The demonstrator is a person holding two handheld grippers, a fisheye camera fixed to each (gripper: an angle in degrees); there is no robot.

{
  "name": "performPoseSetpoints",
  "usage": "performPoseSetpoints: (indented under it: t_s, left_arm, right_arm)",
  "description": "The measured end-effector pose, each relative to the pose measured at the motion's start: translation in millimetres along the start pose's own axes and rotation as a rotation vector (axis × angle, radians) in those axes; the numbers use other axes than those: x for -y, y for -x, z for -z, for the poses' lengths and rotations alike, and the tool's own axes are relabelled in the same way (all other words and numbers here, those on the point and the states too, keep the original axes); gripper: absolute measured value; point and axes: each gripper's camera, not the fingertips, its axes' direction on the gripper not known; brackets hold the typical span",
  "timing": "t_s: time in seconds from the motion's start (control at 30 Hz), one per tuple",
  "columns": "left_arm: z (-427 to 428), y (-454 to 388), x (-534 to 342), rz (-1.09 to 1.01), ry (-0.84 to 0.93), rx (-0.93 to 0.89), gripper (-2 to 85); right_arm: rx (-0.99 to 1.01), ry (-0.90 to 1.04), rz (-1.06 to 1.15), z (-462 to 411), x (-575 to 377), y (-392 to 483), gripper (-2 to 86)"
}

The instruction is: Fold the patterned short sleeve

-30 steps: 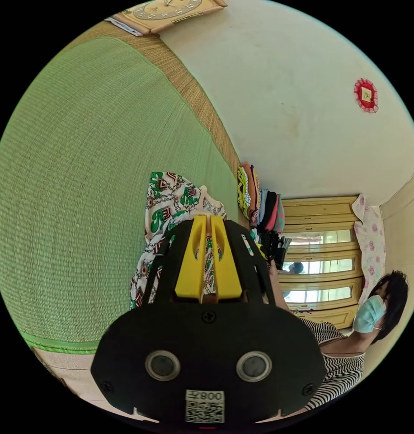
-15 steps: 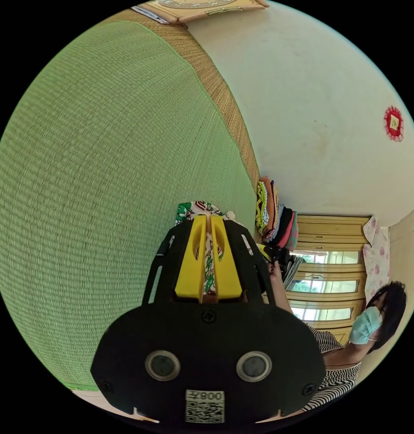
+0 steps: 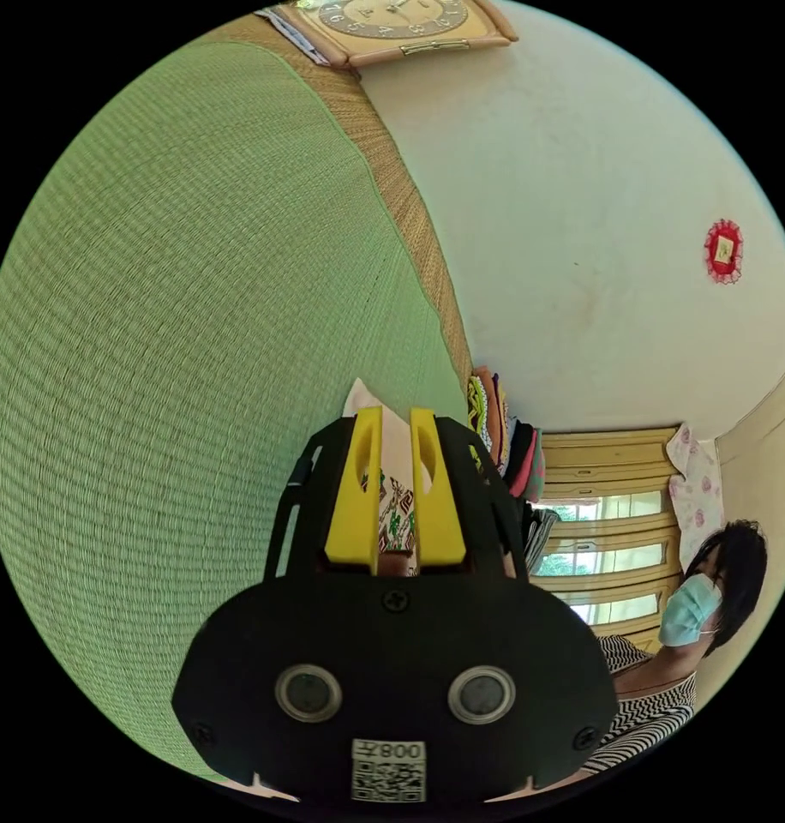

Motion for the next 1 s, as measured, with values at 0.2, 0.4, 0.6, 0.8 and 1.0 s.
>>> performPoseSetpoints:
  t_s: [0.2, 0.4, 0.6, 0.8, 1.0]
  left_arm:
    - [-61.9, -59.0, -21.8, -0.263, 0.161, 0.197, 7.8]
    - [-147.8, -107.3, -33.5, -0.477, 0.249, 0.507, 8.1]
    - [-192.5, -118.0, -43.9, -0.557, 0.249, 0.718, 3.1]
    - [-198.6, -121.3, -51.8, -0.543, 0.224, 0.652, 1.1]
    - [-193.4, -134.0, -63.5, -0.582, 0.161, 0.612, 0.9]
  right_arm:
    - [-0.078, -0.06, 0.16, -15.0, -26.4, 53.6, 4.2]
    - [-0.374, 0.091, 0.359, -111.4, -44.0, 124.0, 5.4]
    - [-0.638, 0.128, 0.449, -170.2, -55.1, 145.5, 4.1]
    - [-0.647, 0.094, 0.472, -181.7, -65.3, 151.4, 1.2]
    - [-0.593, 0.066, 0.463, -174.7, -78.0, 154.2, 0.5]
